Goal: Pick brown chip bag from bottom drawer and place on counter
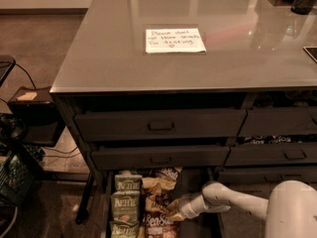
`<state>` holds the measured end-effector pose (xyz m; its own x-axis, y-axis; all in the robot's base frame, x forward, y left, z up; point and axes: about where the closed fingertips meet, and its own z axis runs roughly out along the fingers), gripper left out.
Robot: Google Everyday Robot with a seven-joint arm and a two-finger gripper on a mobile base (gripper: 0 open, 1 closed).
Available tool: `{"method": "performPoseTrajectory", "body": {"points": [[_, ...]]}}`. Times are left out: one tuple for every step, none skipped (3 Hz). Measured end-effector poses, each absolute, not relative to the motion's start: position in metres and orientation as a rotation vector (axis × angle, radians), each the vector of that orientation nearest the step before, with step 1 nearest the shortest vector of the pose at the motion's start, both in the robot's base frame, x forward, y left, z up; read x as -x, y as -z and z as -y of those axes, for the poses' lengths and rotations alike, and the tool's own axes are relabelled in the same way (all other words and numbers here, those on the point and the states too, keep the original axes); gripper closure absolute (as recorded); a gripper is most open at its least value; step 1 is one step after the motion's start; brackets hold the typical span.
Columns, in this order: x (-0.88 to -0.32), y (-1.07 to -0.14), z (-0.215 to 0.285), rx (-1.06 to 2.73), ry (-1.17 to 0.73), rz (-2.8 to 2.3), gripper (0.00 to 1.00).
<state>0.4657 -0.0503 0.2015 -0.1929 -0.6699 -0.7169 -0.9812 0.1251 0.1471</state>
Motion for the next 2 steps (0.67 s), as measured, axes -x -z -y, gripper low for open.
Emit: {"method": "performPoseTrajectory", "body": {"points": [[-0.463,-0.218,0.053,1.579,-0.814,-1.918,1.0],[-0.464,-0.257,0.066,1.538,-0.768,-1.912,1.0]]}}
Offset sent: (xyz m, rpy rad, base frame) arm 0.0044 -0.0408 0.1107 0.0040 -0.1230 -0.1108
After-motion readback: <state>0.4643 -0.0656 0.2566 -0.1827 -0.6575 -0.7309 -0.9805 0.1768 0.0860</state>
